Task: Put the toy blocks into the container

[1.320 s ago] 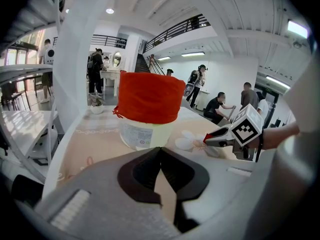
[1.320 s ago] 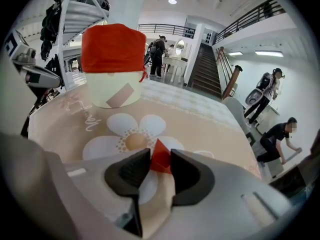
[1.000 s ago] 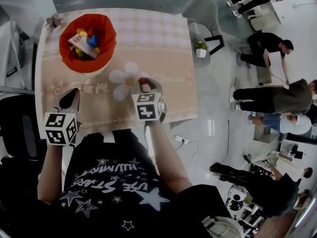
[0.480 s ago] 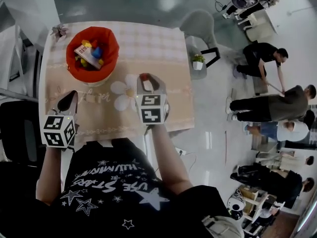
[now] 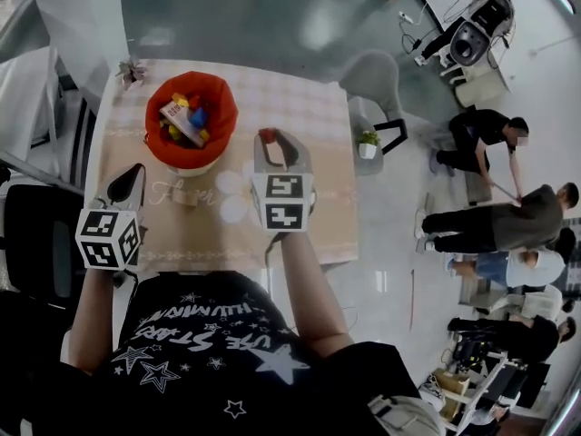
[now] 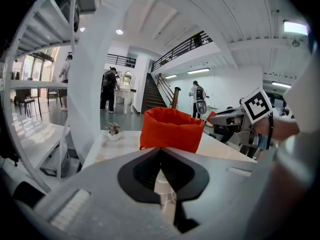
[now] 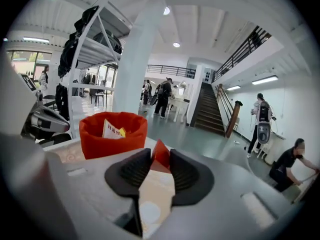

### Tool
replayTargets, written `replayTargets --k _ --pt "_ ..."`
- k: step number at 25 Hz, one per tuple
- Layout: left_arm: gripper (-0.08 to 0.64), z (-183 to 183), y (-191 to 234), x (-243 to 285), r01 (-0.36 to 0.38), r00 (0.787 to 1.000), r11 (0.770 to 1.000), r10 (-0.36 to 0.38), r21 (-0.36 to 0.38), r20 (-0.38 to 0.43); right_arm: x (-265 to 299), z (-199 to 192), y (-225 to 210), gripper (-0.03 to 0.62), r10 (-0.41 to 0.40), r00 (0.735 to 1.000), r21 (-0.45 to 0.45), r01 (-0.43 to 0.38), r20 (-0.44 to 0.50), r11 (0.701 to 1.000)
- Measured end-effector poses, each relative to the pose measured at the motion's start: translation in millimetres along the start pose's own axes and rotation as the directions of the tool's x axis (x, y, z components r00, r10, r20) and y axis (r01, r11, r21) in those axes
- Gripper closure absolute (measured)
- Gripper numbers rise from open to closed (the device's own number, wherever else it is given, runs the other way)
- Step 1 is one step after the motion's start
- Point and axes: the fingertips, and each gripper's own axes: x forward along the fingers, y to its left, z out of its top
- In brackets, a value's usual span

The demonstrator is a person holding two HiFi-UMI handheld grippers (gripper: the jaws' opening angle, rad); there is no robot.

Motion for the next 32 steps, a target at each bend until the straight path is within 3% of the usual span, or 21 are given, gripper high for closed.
replayTargets --k 6,16,32 --pt "0.552 12 19 -7 -0.046 0.998 0.999 0.047 -0.010 0.035 13 41 19 0.468 0.049 0.996 -0.031 -0.047 0.077 0.998" --pt "0.552 15 46 -23 -0.117 0.991 0.992 0.119 -0.043 0.064 32 72 61 0.468 0.155 0.979 -0.067 -0.147 0.133 0.987" --pt "0.552 1 76 -53 -0.191 0.978 0.978 0.197 -0.087 0.065 52 76 119 0.462 0.271 0.958 -0.131 -0.258 0.094 0.957"
